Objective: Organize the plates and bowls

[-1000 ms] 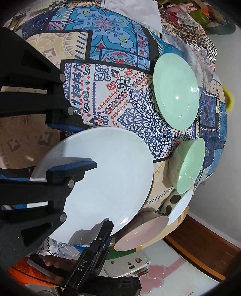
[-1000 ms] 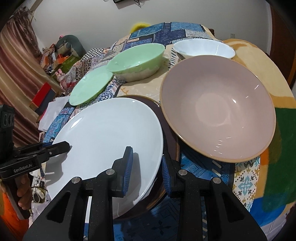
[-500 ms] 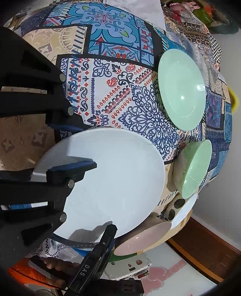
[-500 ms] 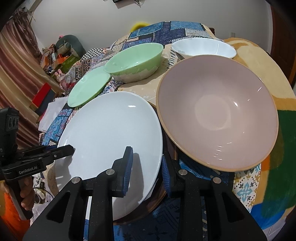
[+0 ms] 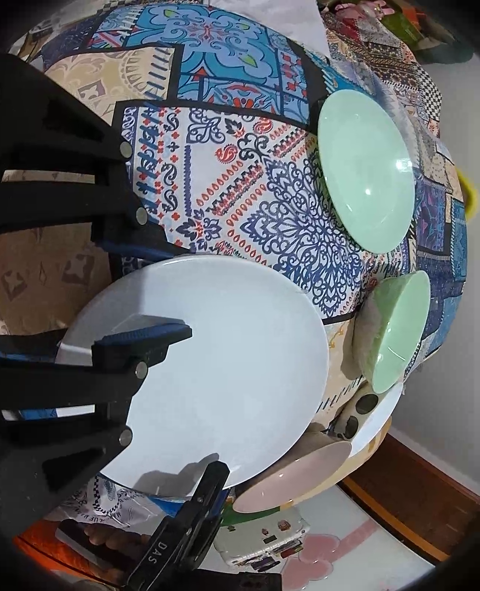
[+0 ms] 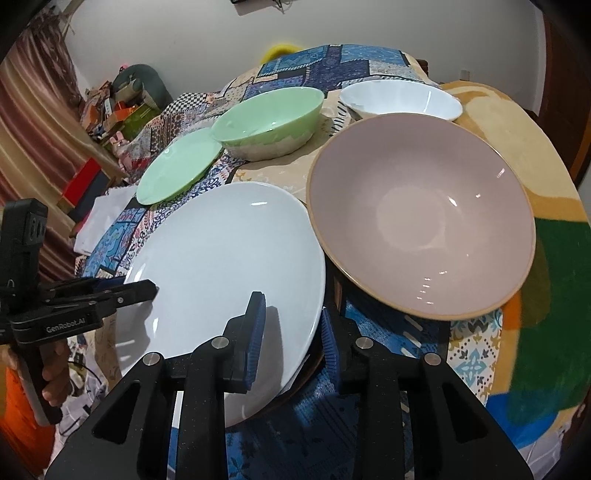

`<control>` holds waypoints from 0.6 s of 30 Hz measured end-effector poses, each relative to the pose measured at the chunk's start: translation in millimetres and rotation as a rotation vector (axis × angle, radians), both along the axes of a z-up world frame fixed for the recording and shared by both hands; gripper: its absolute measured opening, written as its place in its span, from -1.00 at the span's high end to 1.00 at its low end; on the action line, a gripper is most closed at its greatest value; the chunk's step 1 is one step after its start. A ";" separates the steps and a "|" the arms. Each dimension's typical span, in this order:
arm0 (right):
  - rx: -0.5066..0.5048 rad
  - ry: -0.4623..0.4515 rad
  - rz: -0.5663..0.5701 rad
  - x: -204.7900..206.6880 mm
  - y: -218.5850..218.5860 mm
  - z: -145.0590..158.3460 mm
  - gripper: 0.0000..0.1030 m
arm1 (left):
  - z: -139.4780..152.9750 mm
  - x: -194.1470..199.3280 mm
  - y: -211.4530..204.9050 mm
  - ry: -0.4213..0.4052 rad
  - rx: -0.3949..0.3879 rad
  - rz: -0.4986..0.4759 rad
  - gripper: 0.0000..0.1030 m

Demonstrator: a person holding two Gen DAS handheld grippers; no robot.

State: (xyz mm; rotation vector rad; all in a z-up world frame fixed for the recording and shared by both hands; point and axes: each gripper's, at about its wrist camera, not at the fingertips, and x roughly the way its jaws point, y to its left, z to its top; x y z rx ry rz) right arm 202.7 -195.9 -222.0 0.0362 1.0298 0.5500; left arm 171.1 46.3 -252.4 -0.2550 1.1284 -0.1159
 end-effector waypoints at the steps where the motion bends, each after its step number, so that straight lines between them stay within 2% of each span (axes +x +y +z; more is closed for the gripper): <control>1: 0.003 0.002 -0.003 0.0 -0.9 0.2 0.48 | -0.4 0.2 -0.3 0.002 -0.002 0.003 0.36; 5: -0.009 0.000 -0.005 -2.0 -0.2 1.9 0.48 | -0.8 0.9 0.6 0.004 -0.012 0.008 0.35; 8: -0.061 -0.039 -0.017 -4.6 0.4 6.2 0.41 | 2.4 -0.2 2.0 -0.010 -0.004 0.013 0.35; 13: -0.046 -0.066 0.013 -10.7 4.0 19.0 0.41 | 15.8 -5.3 8.1 -0.047 0.001 0.019 0.35; 18: -0.048 -0.102 0.057 -9.6 22.5 29.5 0.35 | 37.2 -14.1 21.5 -0.125 0.046 0.042 0.11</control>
